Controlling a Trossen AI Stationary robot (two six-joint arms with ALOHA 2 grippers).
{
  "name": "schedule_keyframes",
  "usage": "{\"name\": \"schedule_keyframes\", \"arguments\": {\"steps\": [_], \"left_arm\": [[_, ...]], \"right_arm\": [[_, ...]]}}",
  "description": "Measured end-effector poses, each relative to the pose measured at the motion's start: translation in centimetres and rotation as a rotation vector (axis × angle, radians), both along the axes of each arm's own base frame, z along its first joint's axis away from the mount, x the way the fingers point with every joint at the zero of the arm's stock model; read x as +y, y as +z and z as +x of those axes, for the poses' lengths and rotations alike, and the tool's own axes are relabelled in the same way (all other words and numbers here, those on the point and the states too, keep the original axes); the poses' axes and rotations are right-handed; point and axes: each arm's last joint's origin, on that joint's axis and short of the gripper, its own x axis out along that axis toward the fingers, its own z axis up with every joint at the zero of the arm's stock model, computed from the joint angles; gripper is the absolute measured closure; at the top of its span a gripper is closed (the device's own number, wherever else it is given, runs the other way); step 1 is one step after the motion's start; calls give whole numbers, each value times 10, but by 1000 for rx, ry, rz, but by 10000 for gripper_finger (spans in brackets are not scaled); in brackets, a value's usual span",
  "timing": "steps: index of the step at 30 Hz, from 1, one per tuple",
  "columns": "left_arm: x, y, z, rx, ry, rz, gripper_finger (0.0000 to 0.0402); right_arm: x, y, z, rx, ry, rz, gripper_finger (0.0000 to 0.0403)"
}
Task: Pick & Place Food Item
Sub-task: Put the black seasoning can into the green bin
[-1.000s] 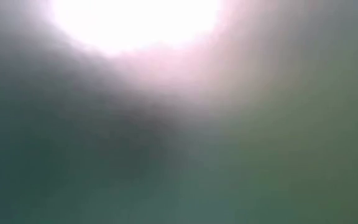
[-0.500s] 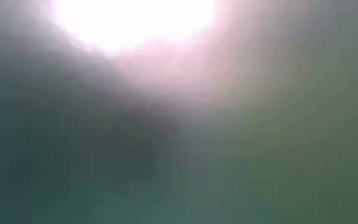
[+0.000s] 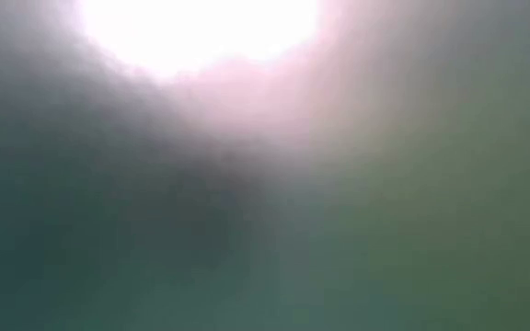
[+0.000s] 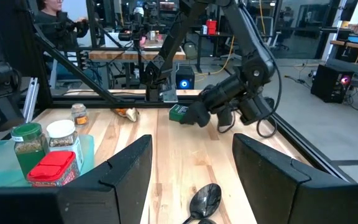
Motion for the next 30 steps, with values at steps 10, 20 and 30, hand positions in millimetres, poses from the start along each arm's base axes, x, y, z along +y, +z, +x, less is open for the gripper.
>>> {"name": "schedule_keyframes", "arguments": {"steps": [10, 20, 30], "left_arm": [[1, -3, 0, -23, 8, 20, 5], [9, 1, 6, -23, -1, 71, 27], [6, 0, 3, 8, -19, 68, 139]], "right_arm": [[0, 0, 0, 0, 0, 0, 181], [0, 0, 0, 0, 0, 0, 181], [0, 0, 0, 0, 0, 0, 181]]}}
